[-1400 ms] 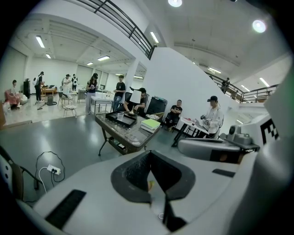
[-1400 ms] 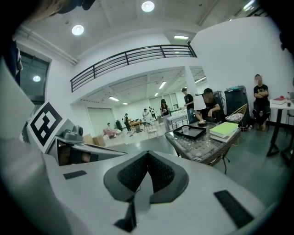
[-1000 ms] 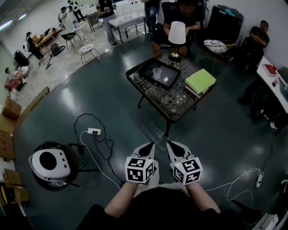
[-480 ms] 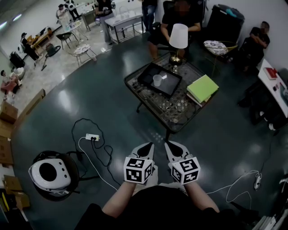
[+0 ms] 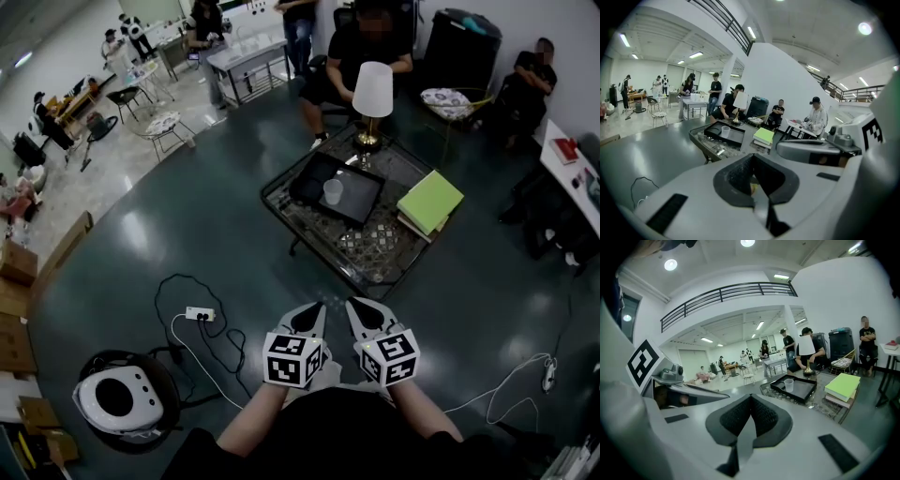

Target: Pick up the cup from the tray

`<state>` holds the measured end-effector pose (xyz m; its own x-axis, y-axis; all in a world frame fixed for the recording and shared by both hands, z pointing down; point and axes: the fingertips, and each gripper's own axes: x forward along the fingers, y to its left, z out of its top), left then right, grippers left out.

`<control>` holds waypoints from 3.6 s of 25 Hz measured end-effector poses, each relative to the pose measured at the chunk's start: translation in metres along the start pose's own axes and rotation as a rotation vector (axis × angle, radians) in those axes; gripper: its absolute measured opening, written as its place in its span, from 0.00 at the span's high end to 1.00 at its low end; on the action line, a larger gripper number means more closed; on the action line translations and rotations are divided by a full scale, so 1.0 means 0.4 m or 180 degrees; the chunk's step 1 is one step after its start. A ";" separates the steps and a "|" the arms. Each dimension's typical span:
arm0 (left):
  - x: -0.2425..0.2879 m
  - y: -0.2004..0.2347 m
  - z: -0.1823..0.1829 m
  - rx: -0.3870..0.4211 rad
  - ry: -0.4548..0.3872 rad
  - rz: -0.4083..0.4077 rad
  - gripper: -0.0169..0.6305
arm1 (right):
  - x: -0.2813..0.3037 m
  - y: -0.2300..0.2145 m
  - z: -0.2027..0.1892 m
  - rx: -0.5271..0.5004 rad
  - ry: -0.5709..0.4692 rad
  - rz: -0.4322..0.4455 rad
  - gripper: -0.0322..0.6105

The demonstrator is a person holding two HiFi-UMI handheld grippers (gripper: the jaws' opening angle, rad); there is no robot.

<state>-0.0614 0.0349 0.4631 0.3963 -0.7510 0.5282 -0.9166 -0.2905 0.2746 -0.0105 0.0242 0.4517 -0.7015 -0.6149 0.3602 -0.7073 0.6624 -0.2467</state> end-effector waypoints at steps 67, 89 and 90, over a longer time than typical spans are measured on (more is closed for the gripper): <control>0.835 0.436 0.193 0.0034 0.0519 0.0157 0.61 | 0.601 -0.516 0.081 0.0414 0.0595 -0.0200 0.93; 1.073 0.510 0.153 0.0477 0.0950 0.0525 0.47 | 0.623 -0.582 0.010 0.0637 0.0735 -0.0290 0.93; 1.076 0.511 0.151 0.0487 0.0968 0.0539 0.47 | 0.621 -0.582 0.008 0.0643 0.0734 -0.0293 0.93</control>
<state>-0.0814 -0.3835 0.6981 0.2149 -0.5923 0.7765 -0.9587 -0.2797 0.0520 -0.0203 -0.2843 0.5956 -0.6120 -0.5398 0.5780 -0.7860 0.4959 -0.3691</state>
